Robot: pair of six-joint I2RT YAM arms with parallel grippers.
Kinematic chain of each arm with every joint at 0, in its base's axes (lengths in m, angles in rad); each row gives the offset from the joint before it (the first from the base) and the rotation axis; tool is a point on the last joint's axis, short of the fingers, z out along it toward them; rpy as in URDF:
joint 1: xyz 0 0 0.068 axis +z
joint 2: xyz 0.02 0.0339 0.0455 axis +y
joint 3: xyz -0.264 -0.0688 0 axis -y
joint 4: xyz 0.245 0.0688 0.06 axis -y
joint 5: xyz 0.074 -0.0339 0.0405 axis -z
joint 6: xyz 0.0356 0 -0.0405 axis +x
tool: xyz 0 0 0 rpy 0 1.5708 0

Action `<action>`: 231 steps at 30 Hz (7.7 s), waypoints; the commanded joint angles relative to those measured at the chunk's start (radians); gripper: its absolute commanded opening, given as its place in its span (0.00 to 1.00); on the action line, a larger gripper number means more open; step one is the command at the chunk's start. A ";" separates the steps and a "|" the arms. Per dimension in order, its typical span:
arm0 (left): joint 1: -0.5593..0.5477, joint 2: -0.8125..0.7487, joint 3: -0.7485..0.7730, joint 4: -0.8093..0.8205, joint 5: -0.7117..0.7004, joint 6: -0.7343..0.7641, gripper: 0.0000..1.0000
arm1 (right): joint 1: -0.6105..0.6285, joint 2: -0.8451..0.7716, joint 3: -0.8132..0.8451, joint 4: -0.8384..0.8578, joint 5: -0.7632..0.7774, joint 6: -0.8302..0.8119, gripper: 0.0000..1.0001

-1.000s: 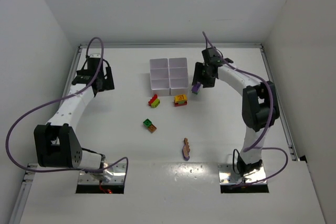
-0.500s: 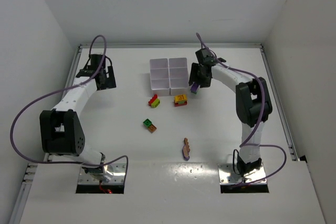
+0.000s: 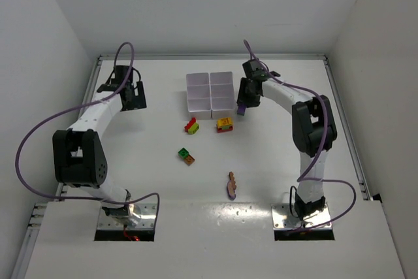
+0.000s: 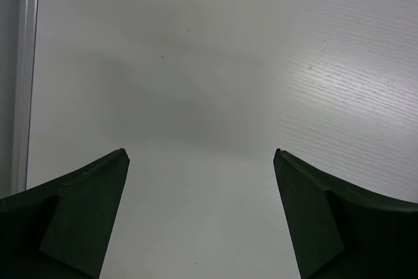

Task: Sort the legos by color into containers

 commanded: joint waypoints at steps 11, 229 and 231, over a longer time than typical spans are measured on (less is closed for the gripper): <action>0.009 -0.005 0.046 -0.002 0.045 0.003 1.00 | -0.013 0.008 -0.024 0.031 0.047 -0.024 0.27; -0.456 -0.266 -0.344 0.048 0.705 0.507 0.65 | -0.277 -0.540 -0.375 -0.062 -0.721 -0.846 0.62; -0.501 -0.255 -0.344 0.068 0.676 0.496 0.65 | -0.276 -0.540 -0.389 -0.071 -0.721 -0.846 0.62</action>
